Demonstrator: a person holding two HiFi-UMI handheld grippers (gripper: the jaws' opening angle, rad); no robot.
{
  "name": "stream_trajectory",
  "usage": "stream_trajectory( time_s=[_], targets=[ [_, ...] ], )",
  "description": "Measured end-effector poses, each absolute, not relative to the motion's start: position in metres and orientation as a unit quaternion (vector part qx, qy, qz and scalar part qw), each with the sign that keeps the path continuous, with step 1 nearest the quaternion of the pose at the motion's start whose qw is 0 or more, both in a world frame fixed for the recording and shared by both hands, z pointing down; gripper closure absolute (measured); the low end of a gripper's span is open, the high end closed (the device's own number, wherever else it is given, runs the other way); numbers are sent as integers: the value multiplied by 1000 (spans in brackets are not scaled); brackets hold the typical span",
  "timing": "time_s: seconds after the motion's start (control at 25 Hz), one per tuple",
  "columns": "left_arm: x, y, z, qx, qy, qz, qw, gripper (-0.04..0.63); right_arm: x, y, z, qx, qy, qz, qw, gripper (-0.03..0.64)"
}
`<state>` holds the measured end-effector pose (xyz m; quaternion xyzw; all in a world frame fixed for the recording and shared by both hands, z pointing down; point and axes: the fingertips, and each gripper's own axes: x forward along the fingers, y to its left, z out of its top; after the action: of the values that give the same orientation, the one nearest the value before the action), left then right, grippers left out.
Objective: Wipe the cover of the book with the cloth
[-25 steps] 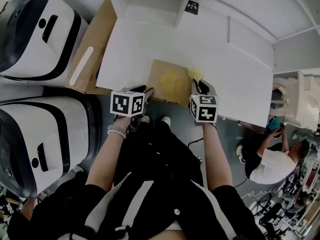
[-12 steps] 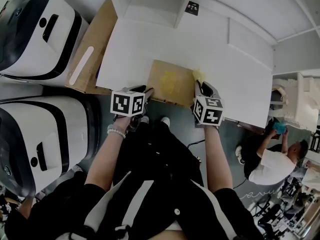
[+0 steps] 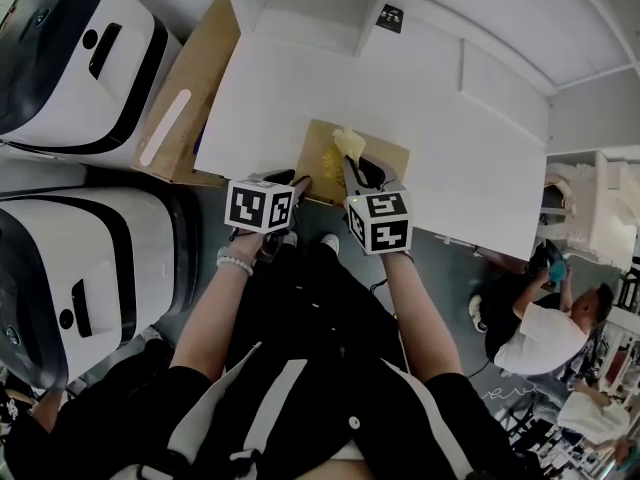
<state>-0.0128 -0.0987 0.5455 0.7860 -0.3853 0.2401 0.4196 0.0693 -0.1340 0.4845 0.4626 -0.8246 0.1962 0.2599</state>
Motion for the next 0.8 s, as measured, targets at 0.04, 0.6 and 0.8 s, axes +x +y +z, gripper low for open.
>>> stream_trajectory(
  time_s=[0.04,0.6,0.8],
  targets=[
    [-13,-99,546,786,-386,240,419,449,60,-133,484,454,-830,194,261,580],
    [-13,-99,546,786,-384,242,420,449,-7,-125,507,380,-855,195,294,581],
    [-13,-99,546,786,-383,243,421,449,2,-126,516,390,-845,202,304,581]
  ],
)
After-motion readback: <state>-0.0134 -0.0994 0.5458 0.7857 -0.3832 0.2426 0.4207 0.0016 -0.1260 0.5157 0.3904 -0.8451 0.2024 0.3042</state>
